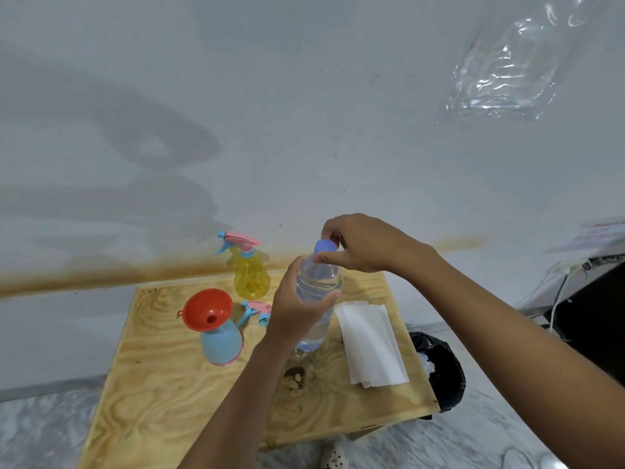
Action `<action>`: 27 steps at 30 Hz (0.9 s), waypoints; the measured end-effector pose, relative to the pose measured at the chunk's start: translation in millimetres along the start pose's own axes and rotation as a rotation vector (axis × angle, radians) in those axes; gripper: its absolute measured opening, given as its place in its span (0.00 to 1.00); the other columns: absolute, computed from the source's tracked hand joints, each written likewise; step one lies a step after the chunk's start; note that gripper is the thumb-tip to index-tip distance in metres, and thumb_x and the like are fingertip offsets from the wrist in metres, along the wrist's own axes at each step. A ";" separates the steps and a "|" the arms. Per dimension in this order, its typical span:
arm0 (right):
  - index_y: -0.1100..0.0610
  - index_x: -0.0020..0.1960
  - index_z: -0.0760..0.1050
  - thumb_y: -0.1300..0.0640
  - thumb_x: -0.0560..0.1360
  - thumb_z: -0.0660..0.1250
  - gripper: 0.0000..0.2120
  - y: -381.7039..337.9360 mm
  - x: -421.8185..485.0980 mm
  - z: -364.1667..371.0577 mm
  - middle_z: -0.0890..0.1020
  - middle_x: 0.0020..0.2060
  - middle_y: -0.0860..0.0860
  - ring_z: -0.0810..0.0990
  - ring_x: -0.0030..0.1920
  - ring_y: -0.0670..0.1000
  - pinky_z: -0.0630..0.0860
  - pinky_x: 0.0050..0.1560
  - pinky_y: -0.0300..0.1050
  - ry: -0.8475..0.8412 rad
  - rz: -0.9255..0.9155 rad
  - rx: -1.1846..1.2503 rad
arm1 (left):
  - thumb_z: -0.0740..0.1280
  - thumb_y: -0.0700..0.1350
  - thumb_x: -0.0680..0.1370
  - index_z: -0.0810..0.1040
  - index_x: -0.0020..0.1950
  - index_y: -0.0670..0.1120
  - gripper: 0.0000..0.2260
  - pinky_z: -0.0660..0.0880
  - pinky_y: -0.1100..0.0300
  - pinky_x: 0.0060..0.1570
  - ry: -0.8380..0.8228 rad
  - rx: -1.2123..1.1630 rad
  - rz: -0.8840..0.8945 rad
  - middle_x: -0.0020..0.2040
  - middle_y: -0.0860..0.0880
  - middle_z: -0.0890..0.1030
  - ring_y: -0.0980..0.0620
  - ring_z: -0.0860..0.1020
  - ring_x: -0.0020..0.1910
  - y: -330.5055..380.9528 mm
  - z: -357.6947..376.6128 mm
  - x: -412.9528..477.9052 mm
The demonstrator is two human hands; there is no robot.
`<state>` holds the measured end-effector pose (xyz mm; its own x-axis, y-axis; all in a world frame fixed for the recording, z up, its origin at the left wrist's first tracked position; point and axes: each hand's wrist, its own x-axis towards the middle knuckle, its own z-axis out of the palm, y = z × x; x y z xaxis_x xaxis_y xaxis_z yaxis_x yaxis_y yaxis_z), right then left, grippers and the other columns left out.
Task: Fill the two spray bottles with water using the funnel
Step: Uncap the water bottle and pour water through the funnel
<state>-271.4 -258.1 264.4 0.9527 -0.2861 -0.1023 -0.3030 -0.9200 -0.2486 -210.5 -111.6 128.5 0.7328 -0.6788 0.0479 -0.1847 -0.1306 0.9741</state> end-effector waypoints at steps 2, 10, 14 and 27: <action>0.51 0.62 0.76 0.43 0.77 0.67 0.17 1.1 -0.5 -2.9 0.75 0.49 0.43 0.75 0.46 0.47 0.71 0.47 0.43 -0.034 -0.088 -0.001 | 0.78 0.50 0.70 0.71 0.65 0.62 0.27 0.79 0.55 0.59 0.006 0.000 -0.006 0.58 0.61 0.79 0.63 0.78 0.58 1.2 0.0 0.3; 0.46 0.58 0.72 0.34 0.71 0.70 0.23 3.8 1.1 -7.4 0.76 0.50 0.40 0.76 0.44 0.43 0.71 0.42 0.40 -0.017 -0.006 0.104 | 0.78 0.52 0.69 0.70 0.68 0.58 0.30 0.80 0.55 0.59 0.007 0.022 0.016 0.60 0.60 0.79 0.62 0.78 0.59 -0.5 -1.0 0.1; 0.46 0.56 0.75 0.43 0.75 0.70 0.12 6.6 1.2 -10.5 0.77 0.51 0.41 0.76 0.44 0.43 0.72 0.44 0.42 -0.021 -0.092 0.092 | 0.78 0.55 0.68 0.70 0.70 0.56 0.32 0.80 0.53 0.59 0.010 0.025 0.022 0.61 0.57 0.79 0.57 0.79 0.61 -2.7 -0.8 0.9; 0.44 0.62 0.76 0.48 0.76 0.69 0.15 3.8 -5.4 -12.2 0.75 0.55 0.43 0.78 0.49 0.46 0.74 0.50 0.40 -0.093 -0.050 0.155 | 0.76 0.58 0.67 0.70 0.70 0.54 0.34 0.80 0.54 0.58 0.010 0.021 0.048 0.61 0.56 0.79 0.56 0.79 0.60 -2.7 -0.2 -0.4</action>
<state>-277.5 -263.4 275.8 0.9626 -0.2083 -0.1732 -0.2621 -0.8779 -0.4008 -210.2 -110.8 125.9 0.7291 -0.6776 0.0967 -0.2336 -0.1135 0.9657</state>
